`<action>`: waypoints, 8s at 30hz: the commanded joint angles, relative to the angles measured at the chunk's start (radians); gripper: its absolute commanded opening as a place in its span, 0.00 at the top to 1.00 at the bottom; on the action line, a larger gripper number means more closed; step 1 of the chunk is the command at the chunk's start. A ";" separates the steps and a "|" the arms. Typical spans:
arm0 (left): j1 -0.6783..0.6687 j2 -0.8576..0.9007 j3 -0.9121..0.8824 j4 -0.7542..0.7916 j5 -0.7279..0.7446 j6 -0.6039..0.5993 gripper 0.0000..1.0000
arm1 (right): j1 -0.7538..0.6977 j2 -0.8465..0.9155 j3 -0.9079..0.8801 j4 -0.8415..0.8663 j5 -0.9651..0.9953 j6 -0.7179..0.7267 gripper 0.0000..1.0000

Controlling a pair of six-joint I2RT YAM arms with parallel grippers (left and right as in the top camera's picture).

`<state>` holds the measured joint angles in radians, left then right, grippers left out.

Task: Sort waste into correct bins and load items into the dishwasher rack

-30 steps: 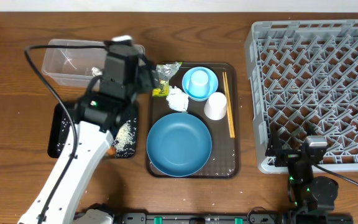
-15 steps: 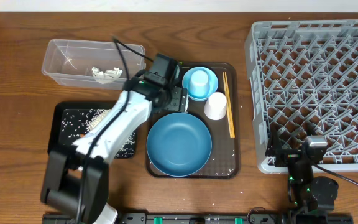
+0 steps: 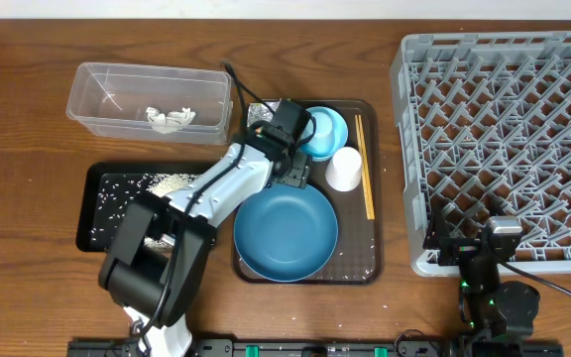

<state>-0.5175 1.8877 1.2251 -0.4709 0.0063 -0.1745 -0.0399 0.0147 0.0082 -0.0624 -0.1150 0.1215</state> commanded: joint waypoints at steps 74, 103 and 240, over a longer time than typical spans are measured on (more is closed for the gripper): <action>0.113 -0.072 0.002 0.094 -0.024 0.122 0.15 | -0.012 -0.006 -0.002 -0.002 0.003 -0.003 0.01; 0.115 0.159 0.002 0.459 -0.208 0.268 0.32 | -0.012 -0.006 -0.002 -0.002 0.003 -0.003 0.01; 0.718 -0.732 0.002 -0.535 -0.277 -0.717 0.00 | -0.012 -0.006 -0.003 0.005 -0.064 0.133 0.01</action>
<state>0.1963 1.1561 1.2251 -0.9993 -0.2466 -0.8936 -0.0399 0.0147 0.0082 -0.0597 -0.1223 0.1486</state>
